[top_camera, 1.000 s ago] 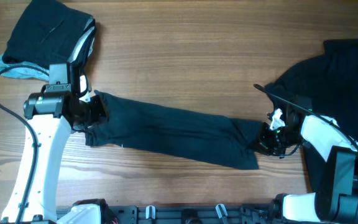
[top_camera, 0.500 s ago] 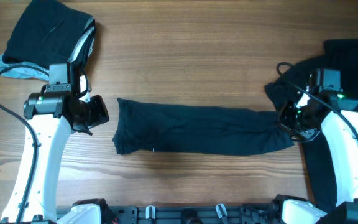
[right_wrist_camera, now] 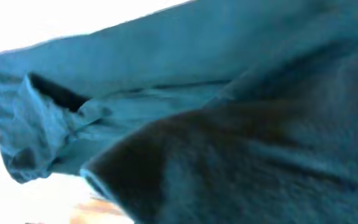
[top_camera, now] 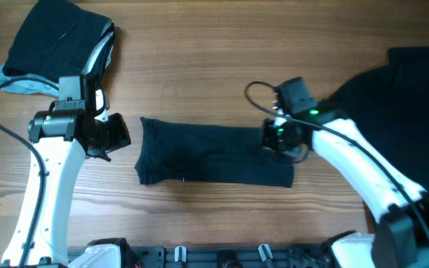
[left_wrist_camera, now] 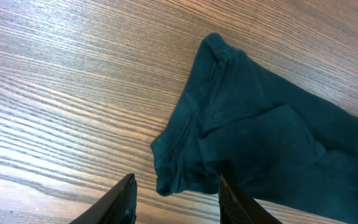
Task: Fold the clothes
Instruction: 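Fold the right end of the strip leftward with the right gripper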
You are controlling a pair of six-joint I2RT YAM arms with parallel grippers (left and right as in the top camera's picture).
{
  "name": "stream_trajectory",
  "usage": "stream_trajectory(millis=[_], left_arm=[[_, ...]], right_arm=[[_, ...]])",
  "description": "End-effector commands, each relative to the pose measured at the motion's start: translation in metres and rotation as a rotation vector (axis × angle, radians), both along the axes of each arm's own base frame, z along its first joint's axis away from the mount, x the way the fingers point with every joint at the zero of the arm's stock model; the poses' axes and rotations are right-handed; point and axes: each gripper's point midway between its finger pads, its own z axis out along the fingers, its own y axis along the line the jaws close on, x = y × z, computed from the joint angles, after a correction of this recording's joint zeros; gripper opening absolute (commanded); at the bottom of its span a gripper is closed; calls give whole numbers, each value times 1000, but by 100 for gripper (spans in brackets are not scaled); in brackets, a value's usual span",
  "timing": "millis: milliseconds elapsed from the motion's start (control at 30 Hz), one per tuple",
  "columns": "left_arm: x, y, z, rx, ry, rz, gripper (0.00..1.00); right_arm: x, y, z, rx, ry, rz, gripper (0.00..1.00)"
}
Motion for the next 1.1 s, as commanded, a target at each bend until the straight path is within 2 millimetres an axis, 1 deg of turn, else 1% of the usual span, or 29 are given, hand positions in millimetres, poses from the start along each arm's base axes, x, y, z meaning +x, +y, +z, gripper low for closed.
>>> stream_trajectory(millis=[0,67,133,300,333,367,400,433,500,567,600,633,667,700,733,767,800,900,933,967,1000,1067], left_arm=[[4,2,9,5,-32,2,43],[4,2,9,6,-32,2,43],[4,2,9,5,-32,2,44],[4,2,9,5,-33,2,46],[4,2,9,5,-33,2,46],[4,2,9,5,-33,2,46],[4,2,9,5,-33,2,46],[4,2,9,6,-33,2,47],[6,2,9,6,-39,2,49],[7,2,10,6,-45,2,50],[7,3,10,6,-45,1,50],[7,3,10,6,-45,2,50],[7,3,10,6,-45,2,50],[7,2,10,6,-45,2,50],[7,2,10,6,-45,2,50],[7,2,10,6,-45,2,50],[7,2,10,6,-46,2,50],[8,2,10,6,-50,2,50],[9,3,10,6,-51,2,50],[9,3,10,6,-51,2,51],[9,3,10,6,-51,2,51],[9,3,10,6,-51,2,52]], right_arm=[[-5,38,-7,80,24,69,5],[-7,50,-12,82,16,103,4],[-9,56,-15,80,13,122,4],[-14,60,-22,76,38,140,4],[-16,63,-22,83,39,149,8],[-18,69,-20,102,34,167,21],[-17,77,-16,145,8,225,29],[-17,84,-12,183,-25,290,34],[-16,87,-6,204,-58,340,35],[-11,82,2,199,-109,365,34],[-5,74,8,179,-133,343,34],[1,63,11,146,-151,308,34],[9,44,13,96,-151,226,33],[12,30,11,70,-130,166,22],[12,21,8,54,-105,126,12],[12,9,3,21,-68,70,7],[10,-1,-4,-11,-30,25,5],[-2,-7,-28,-47,83,-48,4],[-14,-1,-39,-34,159,-75,4],[-27,18,-48,20,214,-17,5],[-34,33,-52,57,227,44,4],[-48,76,-50,188,198,239,4]])
